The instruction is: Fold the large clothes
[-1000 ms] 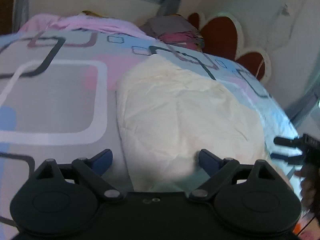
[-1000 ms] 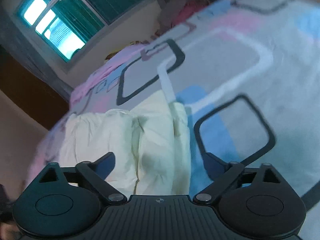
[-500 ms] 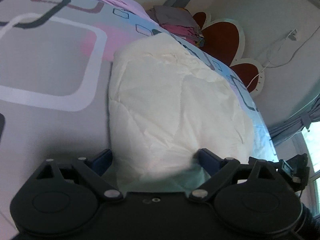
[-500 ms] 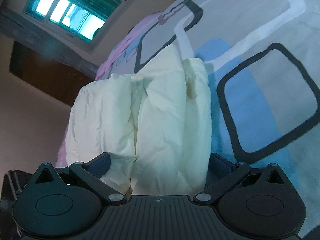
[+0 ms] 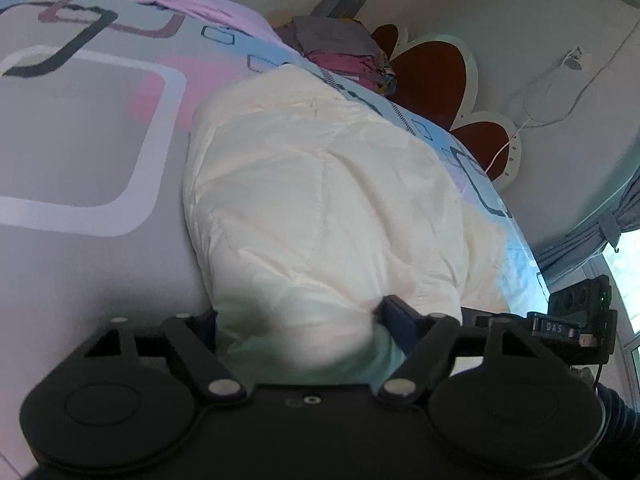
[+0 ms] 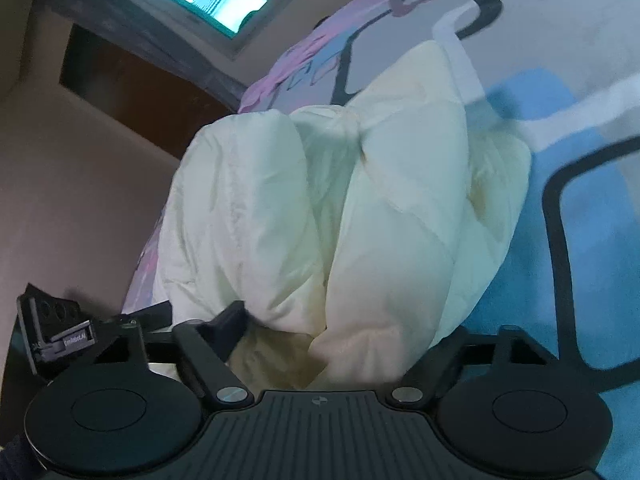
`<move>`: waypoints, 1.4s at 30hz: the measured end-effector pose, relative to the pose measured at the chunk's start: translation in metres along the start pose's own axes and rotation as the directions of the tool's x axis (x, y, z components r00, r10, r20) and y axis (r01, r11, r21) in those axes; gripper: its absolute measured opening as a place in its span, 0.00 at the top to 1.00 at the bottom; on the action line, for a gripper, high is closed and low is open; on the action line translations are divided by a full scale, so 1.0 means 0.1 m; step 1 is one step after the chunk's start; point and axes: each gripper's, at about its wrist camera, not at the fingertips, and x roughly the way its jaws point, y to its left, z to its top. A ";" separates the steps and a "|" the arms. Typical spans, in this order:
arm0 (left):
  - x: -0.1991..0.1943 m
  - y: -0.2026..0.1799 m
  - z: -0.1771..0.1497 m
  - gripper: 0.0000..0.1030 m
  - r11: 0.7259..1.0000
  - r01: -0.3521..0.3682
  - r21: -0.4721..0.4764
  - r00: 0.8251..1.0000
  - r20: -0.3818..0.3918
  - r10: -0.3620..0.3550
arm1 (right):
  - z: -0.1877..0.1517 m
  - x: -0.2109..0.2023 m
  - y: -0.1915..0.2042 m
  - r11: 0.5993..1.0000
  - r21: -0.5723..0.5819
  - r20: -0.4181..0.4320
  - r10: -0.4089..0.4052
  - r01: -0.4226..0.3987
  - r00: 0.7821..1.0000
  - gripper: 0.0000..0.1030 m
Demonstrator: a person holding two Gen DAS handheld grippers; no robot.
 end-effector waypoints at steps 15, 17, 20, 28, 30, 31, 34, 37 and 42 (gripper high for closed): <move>-0.82 0.02 0.47 0.30 0.972 0.116 0.202 0.983 0.118 -0.142 | 0.14 0.05 1.32 0.977 -0.211 0.112 -0.004 0.027 0.994 0.37; -0.99 0.21 0.54 0.30 0.972 0.116 0.202 0.980 0.134 -0.145 | 0.13 0.25 1.54 0.975 -0.221 0.116 0.003 0.022 0.993 0.37; -1.21 0.53 0.62 0.30 0.978 0.106 0.180 0.979 0.153 -0.134 | 0.09 0.64 1.86 0.972 -0.235 0.102 0.017 0.007 0.995 0.37; -1.76 1.70 0.61 0.30 0.998 0.052 0.033 0.987 0.150 -0.056 | -0.18 1.95 2.51 0.971 -0.234 -0.022 0.050 -0.054 0.998 0.37; -1.76 2.07 0.55 0.28 0.998 0.042 -0.037 0.993 0.115 -0.037 | -0.25 2.29 2.57 0.974 -0.220 -0.064 0.037 -0.050 0.997 0.37; -1.75 2.27 0.53 0.28 0.997 0.038 -0.072 0.995 0.096 -0.031 | -0.30 2.46 2.58 0.975 -0.219 -0.091 0.012 -0.032 0.996 0.37; -1.65 2.68 0.44 0.24 0.987 0.035 -0.156 0.998 0.056 -0.027 | -0.39 2.84 2.47 0.984 -0.177 -0.141 -0.029 0.004 0.990 0.35; -1.58 2.78 0.38 0.18 0.982 0.050 -0.183 0.998 0.052 -0.041 | -0.38 2.94 2.34 0.990 -0.138 -0.141 -0.014 -0.005 0.990 0.34; -1.48 2.65 0.42 0.09 0.991 0.023 -0.130 0.999 0.032 -0.019 | -0.38 2.86 2.23 0.994 -0.111 -0.118 -0.010 -0.004 0.993 0.34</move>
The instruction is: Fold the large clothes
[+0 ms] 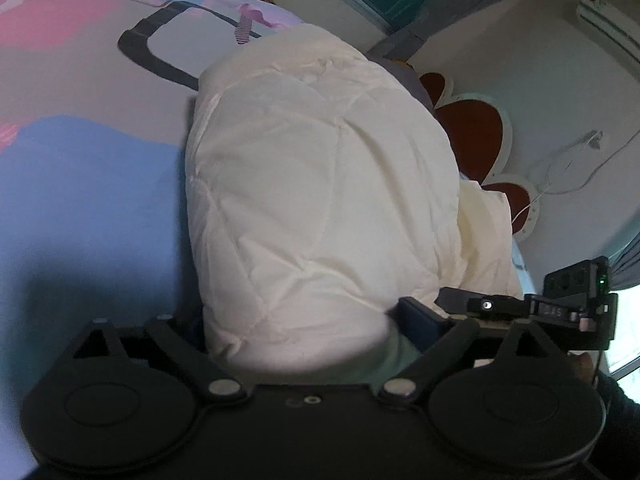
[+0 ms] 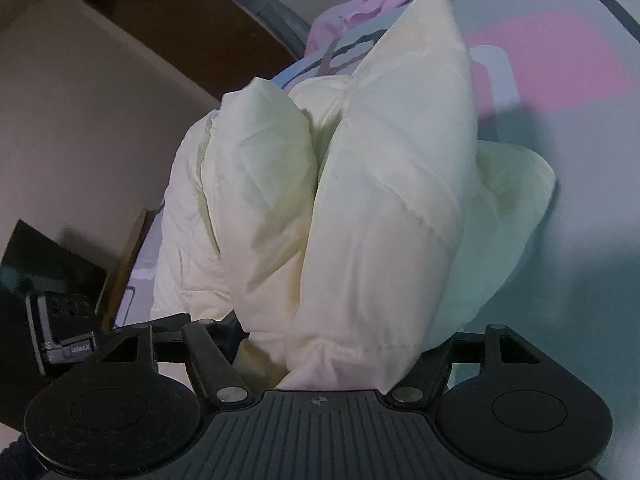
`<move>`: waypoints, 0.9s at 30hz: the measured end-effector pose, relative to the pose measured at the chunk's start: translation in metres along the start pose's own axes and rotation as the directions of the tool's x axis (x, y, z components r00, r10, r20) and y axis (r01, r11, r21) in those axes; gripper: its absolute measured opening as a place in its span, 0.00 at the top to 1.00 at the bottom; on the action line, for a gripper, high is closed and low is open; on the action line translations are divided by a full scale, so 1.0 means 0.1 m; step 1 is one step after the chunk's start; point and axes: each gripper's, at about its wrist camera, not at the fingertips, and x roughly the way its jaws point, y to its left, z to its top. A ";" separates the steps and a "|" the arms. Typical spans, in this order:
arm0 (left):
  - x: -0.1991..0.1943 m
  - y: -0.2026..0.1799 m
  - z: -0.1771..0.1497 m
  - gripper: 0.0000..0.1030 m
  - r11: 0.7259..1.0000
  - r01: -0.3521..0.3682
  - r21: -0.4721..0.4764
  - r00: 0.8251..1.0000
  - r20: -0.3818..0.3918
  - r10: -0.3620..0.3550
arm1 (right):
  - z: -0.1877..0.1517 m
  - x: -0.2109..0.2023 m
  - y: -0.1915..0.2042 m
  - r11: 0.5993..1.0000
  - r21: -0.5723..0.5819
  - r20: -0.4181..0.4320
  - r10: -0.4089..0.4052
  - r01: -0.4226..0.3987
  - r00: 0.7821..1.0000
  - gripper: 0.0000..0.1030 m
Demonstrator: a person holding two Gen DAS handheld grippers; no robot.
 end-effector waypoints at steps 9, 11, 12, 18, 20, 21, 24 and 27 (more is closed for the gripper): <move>-0.71 0.04 0.34 0.28 0.982 -0.164 0.097 0.970 0.198 0.143 | 0.02 -0.91 0.49 0.949 -0.166 0.282 -0.214 0.268 0.935 0.35; -0.64 -0.04 0.47 0.36 0.977 -0.174 0.122 0.966 0.212 0.145 | 0.09 -0.83 0.77 0.917 -0.261 0.312 -0.216 0.302 0.925 0.40; -0.57 -0.11 0.53 0.37 0.972 -0.179 0.151 0.966 0.216 0.144 | 0.17 -0.80 0.83 0.901 -0.300 0.304 -0.221 0.314 0.927 0.49; -0.04 -0.49 0.75 0.41 0.955 -0.150 0.256 0.978 0.182 0.104 | 0.26 0.02 0.90 0.819 -0.384 0.203 -0.377 0.427 0.904 0.67; 0.11 -0.60 0.71 0.41 0.936 -0.159 0.315 0.981 0.159 0.113 | 0.23 0.09 0.71 0.815 -0.345 0.168 -0.434 0.466 0.885 0.69; 0.17 -0.67 0.68 0.41 0.926 -0.161 0.342 0.983 0.144 0.118 | 0.20 0.11 0.64 0.809 -0.339 0.158 -0.454 0.480 0.877 0.69; 0.38 -0.79 0.62 0.40 0.899 -0.178 0.401 0.984 0.101 0.150 | 0.10 0.10 0.44 0.811 -0.303 0.148 -0.479 0.501 0.865 0.69; 0.52 -0.79 0.59 0.39 0.884 -0.201 0.423 0.979 0.071 0.189 | 0.04 0.05 0.20 0.847 -0.219 0.152 -0.462 0.485 0.874 0.69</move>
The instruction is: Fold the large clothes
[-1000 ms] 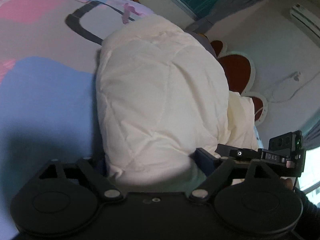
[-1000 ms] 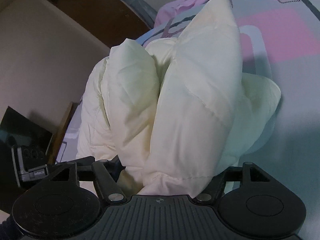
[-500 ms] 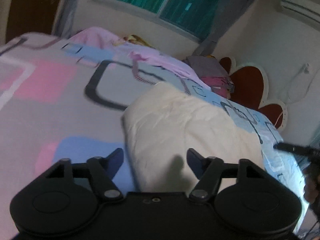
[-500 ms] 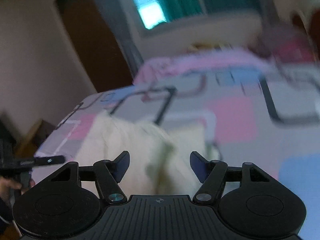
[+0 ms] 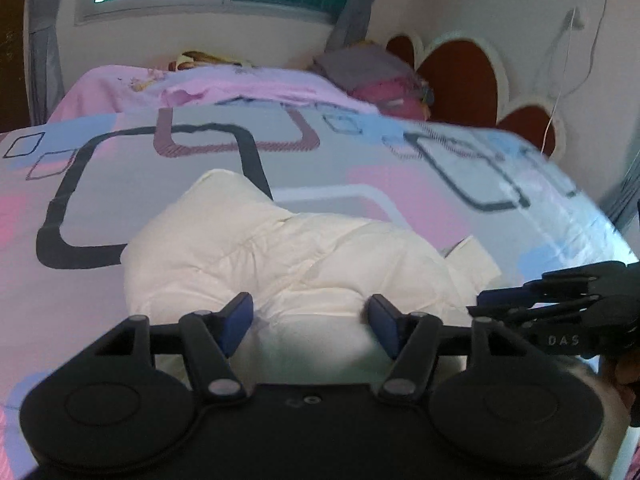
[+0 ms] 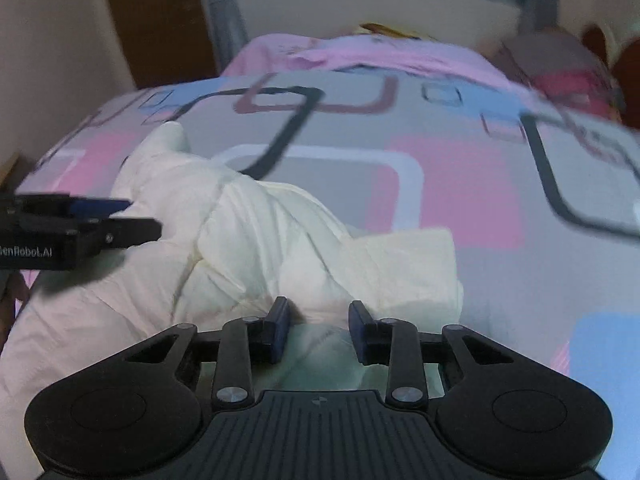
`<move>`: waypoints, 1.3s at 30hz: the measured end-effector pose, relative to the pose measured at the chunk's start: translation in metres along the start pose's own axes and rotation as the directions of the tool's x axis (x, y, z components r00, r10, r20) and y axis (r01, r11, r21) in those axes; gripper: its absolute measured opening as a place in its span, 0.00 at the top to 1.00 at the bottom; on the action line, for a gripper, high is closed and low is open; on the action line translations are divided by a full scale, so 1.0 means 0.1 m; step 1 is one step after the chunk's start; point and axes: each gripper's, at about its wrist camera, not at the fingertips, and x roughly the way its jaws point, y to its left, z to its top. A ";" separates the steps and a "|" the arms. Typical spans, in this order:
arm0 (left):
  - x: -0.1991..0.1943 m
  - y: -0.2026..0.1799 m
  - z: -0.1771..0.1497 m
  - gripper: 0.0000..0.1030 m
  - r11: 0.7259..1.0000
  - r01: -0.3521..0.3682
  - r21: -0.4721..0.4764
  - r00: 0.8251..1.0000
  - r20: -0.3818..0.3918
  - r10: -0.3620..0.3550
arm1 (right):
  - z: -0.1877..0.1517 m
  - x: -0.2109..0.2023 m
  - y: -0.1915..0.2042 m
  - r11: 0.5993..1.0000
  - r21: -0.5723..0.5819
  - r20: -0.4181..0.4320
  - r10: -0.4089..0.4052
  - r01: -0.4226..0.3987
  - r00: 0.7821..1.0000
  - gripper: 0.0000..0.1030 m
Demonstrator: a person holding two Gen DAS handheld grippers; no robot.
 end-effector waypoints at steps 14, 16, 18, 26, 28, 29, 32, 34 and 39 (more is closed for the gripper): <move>-0.28 -0.35 -0.09 0.39 0.987 -0.129 0.100 0.992 0.013 0.129 | 0.05 -0.48 0.11 1.000 -0.007 0.067 -0.003 0.003 0.998 0.43; -0.46 -0.42 -0.15 0.39 0.988 -0.127 0.089 0.991 0.044 0.123 | -0.03 -0.67 0.20 0.998 -0.048 0.081 0.040 -0.036 0.996 0.44; -0.64 -0.49 -0.27 0.39 0.990 -0.116 0.078 0.992 0.061 0.111 | -0.12 -0.80 0.27 0.996 -0.078 0.071 0.046 -0.041 0.996 0.44; -1.19 -0.88 -0.97 0.39 0.986 -0.155 0.059 0.986 0.065 0.152 | -0.75 -1.24 0.33 0.991 -0.122 0.073 0.070 -0.060 0.995 0.45; -1.23 -0.93 -1.07 0.39 0.983 -0.173 0.065 0.984 0.061 0.169 | -0.90 -1.19 0.32 0.988 -0.138 0.044 0.073 -0.067 0.996 0.49; -1.24 -0.96 -1.12 0.39 0.981 -0.180 0.067 0.983 0.057 0.176 | -0.94 -1.16 0.30 0.989 -0.127 0.036 0.079 -0.073 0.996 0.50; -1.23 -1.07 -1.21 0.39 0.971 -0.212 0.109 0.977 0.046 0.208 | -1.04 -1.04 0.26 0.989 -0.125 0.024 0.085 -0.082 0.996 0.51; -1.18 -1.12 -1.26 0.38 0.963 -0.231 0.139 0.973 0.038 0.228 | -1.07 -0.97 0.21 0.990 -0.102 0.012 0.096 -0.094 0.995 0.51; -1.16 -1.13 -1.25 0.37 0.957 -0.255 0.141 0.967 0.032 0.253 | -1.05 -1.04 0.19 0.990 -0.114 0.017 0.091 -0.089 0.996 0.51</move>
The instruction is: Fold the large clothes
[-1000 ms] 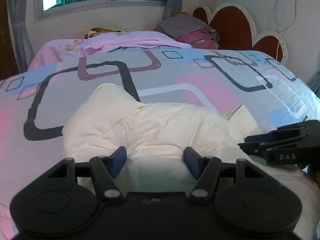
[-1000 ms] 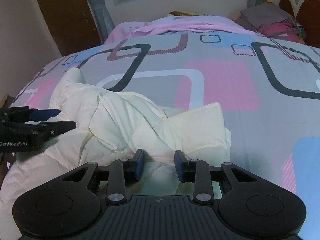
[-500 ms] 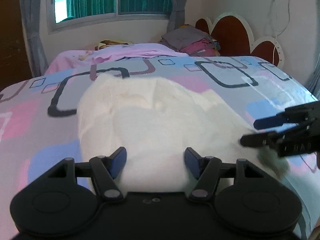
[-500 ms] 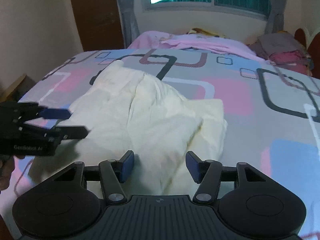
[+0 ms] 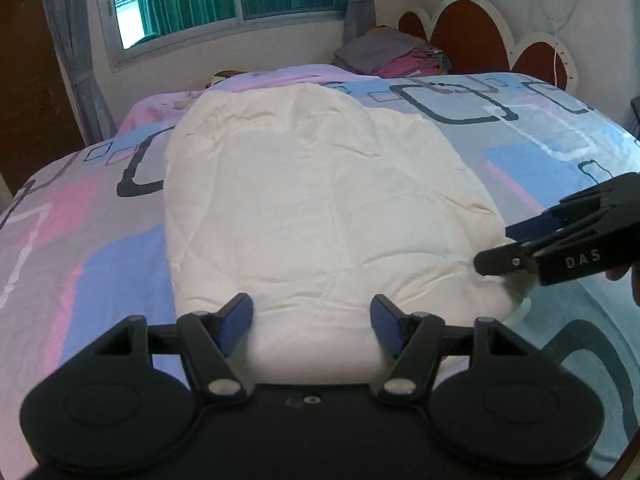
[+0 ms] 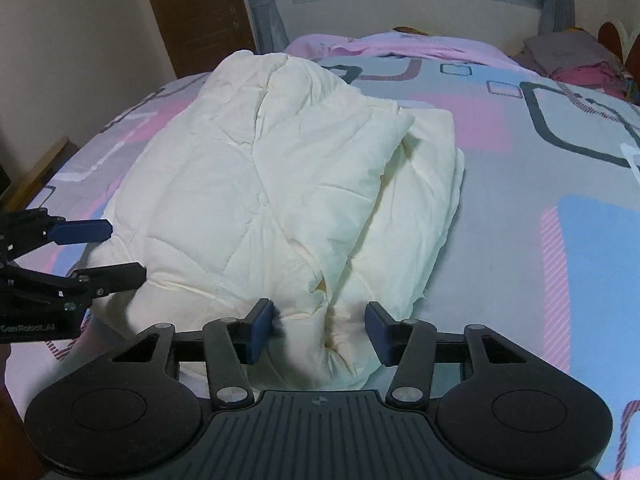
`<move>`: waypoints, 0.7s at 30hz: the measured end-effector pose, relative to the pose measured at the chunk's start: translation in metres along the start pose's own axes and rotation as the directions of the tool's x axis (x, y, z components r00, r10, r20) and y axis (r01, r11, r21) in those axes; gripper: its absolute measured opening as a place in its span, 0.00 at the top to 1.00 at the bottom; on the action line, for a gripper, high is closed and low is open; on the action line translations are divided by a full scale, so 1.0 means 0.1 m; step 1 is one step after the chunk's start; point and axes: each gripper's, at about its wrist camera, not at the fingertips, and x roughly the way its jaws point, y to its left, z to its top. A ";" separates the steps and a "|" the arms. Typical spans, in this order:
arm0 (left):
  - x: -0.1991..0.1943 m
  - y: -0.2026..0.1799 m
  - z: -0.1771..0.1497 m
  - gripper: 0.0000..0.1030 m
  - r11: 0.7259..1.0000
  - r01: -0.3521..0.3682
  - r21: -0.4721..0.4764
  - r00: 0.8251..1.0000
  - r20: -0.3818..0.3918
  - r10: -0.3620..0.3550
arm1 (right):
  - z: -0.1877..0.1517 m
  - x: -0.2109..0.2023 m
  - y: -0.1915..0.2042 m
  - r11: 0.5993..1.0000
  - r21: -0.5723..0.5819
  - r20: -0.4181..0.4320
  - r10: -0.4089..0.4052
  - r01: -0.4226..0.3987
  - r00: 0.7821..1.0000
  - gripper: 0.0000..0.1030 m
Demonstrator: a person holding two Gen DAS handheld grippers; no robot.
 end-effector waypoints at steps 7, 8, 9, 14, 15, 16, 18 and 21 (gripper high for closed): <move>-0.15 0.32 0.15 0.38 0.996 -0.051 -0.072 0.996 0.075 0.056 | 0.32 -0.45 -0.12 0.998 0.036 0.185 -0.055 0.050 0.981 0.56; -0.15 0.36 0.19 0.38 0.996 -0.050 -0.075 0.995 0.081 0.056 | 0.37 -0.45 -0.13 0.998 0.042 0.190 -0.059 0.051 0.980 0.69; -0.13 0.40 0.23 0.38 0.996 -0.058 -0.074 0.994 0.091 0.065 | 0.42 -0.44 -0.12 0.997 0.047 0.193 -0.062 0.054 0.979 0.76; 0.02 0.63 0.42 0.38 0.989 -0.073 -0.132 0.989 0.121 0.089 | 0.73 -0.26 -0.06 0.998 0.025 0.212 -0.062 0.058 0.975 0.77; 0.08 0.70 0.47 0.38 0.986 -0.062 -0.152 0.990 0.120 0.080 | 0.82 -0.21 -0.03 0.998 0.019 0.216 -0.056 0.054 0.975 0.77; 0.13 0.73 0.53 0.38 0.986 -0.059 -0.154 0.989 0.124 0.079 | 0.90 -0.15 -0.02 0.999 0.012 0.224 -0.049 0.048 0.973 0.77; 0.25 0.79 0.69 0.39 0.988 -0.068 -0.142 0.987 0.135 0.088 | 1.08 -0.02 0.05 0.999 0.004 0.232 -0.039 0.039 0.972 0.77; 0.45 0.89 0.96 0.39 0.984 -0.046 -0.172 0.987 0.142 0.071 | 1.34 0.23 0.14 0.999 -0.006 0.236 -0.032 0.034 0.971 0.77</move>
